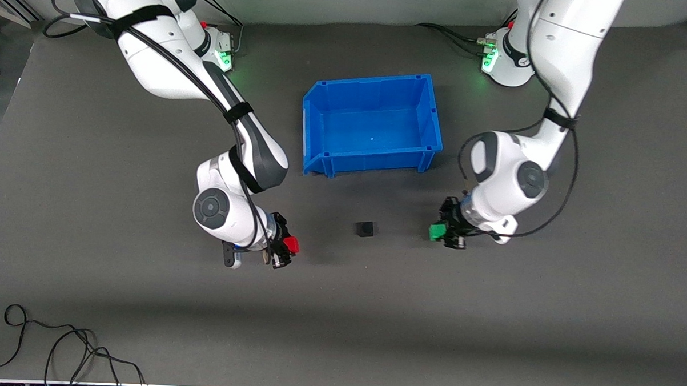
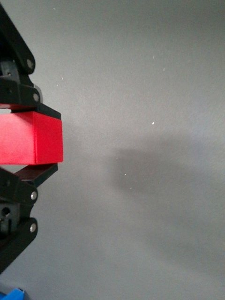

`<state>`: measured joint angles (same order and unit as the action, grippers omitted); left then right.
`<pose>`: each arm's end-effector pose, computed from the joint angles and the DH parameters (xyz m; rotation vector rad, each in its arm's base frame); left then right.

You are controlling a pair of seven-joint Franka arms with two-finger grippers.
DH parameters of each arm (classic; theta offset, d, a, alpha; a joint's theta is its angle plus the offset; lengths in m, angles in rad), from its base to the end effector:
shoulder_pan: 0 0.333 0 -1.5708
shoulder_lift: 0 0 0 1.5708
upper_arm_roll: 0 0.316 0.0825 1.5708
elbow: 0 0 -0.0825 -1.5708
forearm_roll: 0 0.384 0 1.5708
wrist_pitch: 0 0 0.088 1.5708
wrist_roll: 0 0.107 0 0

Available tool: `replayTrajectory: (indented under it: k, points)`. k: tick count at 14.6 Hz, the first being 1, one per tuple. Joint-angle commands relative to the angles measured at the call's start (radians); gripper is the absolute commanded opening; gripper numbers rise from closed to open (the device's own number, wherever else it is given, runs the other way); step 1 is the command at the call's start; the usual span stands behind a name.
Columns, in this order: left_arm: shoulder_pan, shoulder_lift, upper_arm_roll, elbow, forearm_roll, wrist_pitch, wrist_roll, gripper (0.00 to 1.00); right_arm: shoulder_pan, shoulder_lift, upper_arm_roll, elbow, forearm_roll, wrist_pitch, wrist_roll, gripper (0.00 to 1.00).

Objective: Attach green and red cubes to black cube
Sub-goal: 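Carry the red cube and green cube toward the black cube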

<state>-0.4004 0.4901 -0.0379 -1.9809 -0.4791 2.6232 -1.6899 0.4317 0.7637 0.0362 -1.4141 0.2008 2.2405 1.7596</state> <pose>0.5717 -0.2550 0.2293 1.9356 2.1126 -0.2566 0.6563 0.3321 0.2525 -2.2699 1.9562 0.2094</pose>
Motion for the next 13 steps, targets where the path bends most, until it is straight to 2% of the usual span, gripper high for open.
replayTrajectory:
  k: [1,5,10,13]
  points:
    - [-0.081,0.022,0.016,-0.001,-0.007,0.063,-0.103,0.10,0.057,0.045,-0.010,0.059,0.006,-0.010,0.110,0.00]
    - [-0.162,0.057,0.018,0.020,-0.009,0.126,-0.201,0.10,0.114,0.095,-0.015,0.110,0.003,-0.010,0.225,0.00]
    - [-0.216,0.140,0.023,0.114,-0.003,0.127,-0.251,0.10,0.139,0.189,-0.018,0.222,0.003,-0.006,0.356,0.00]
    - [-0.232,0.179,0.027,0.139,0.001,0.159,-0.255,0.10,0.176,0.220,-0.022,0.245,0.000,0.020,0.385,0.00]
